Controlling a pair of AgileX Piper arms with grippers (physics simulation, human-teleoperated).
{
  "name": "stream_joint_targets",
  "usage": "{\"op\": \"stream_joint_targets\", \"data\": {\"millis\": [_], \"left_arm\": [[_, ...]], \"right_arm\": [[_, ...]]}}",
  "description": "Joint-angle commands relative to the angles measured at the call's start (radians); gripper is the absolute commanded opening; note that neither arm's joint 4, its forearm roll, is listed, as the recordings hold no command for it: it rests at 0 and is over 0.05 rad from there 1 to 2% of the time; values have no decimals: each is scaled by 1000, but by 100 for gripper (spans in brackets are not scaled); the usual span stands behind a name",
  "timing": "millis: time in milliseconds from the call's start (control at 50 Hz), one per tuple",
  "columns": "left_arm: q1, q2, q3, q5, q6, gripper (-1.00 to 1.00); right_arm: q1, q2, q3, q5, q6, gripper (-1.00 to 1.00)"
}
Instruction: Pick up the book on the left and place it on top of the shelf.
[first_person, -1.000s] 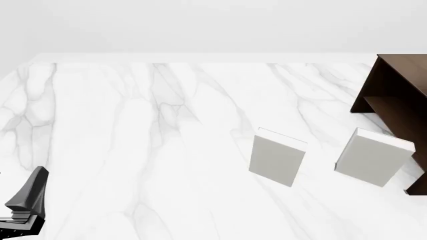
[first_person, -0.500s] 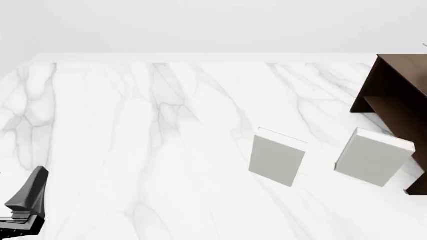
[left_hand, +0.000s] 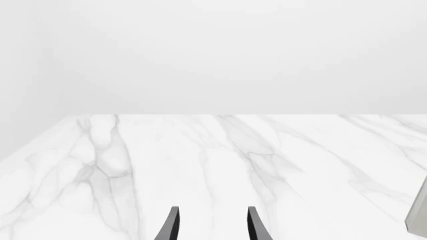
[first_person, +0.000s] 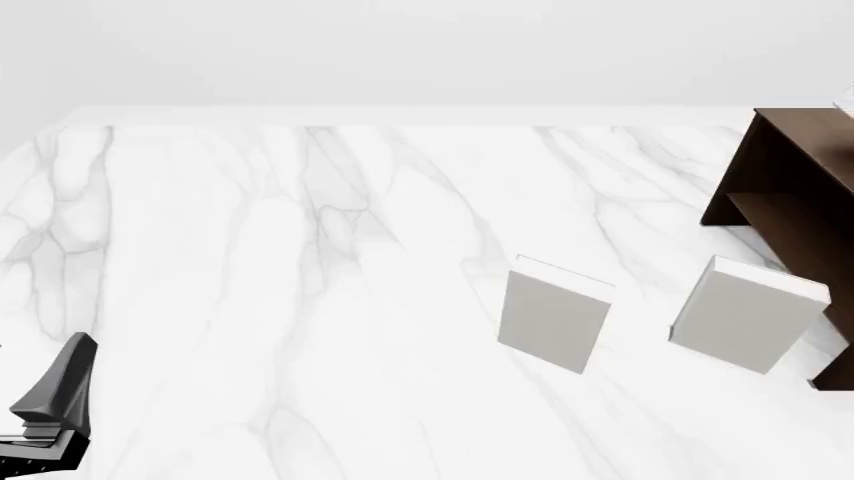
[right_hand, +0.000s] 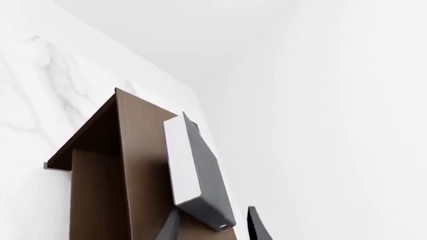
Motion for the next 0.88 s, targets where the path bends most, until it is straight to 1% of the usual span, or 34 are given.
{"op": "stream_joint_targets", "data": {"millis": [20, 200, 540, 620, 760, 880], "left_arm": [[0, 0, 0, 0, 0, 100], [0, 0, 0, 0, 0, 100], [0, 0, 0, 0, 0, 100], [0, 0, 0, 0, 0, 100], [0, 0, 0, 0, 0, 100], [0, 0, 0, 0, 0, 100]], "right_arm": [[8, -117, 96, 14, 26, 100], [-17, -203, 149, 39, 43, 100], [-12, -304, 172, 73, 74, 100], [6, -361, 169, 101, 87, 100], [-3, -412, 176, 124, 93, 100], [1, -499, 174, 186, 111, 100]]}}
